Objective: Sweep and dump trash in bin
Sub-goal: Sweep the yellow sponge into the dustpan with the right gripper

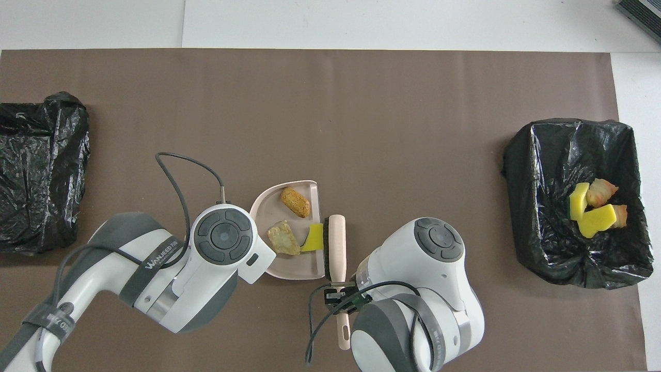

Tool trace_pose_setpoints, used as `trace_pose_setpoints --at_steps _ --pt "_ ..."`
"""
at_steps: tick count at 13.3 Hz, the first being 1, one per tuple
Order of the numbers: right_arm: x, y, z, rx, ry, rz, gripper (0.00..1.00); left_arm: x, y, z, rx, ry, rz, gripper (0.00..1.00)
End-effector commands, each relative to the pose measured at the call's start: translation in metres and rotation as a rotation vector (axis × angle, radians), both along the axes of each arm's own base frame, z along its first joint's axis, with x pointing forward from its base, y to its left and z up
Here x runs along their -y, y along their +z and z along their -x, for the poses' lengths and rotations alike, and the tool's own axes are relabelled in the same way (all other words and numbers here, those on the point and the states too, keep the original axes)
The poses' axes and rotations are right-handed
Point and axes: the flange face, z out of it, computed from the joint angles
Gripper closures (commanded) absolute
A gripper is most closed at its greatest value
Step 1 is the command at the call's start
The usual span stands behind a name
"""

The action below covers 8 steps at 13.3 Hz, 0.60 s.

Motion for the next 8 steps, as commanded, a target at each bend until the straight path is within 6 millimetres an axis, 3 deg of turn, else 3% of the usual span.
trace_pose_setpoints --at_steps 1,5,8 --pt "-0.019 0.01 0.01 0.001 -0.101 -0.066 1.0 -0.012 -0.001 0.001 0.016 0.0 -0.004 1.0" --pt "-0.018 0.01 0.011 0.021 -0.048 -0.016 1.0 -0.01 0.0 0.001 0.021 -0.006 0.009 1.0" --pt "-0.011 0.023 0.013 0.017 0.013 0.078 1.0 -0.01 0.0 -0.001 0.029 -0.012 0.018 1.0"
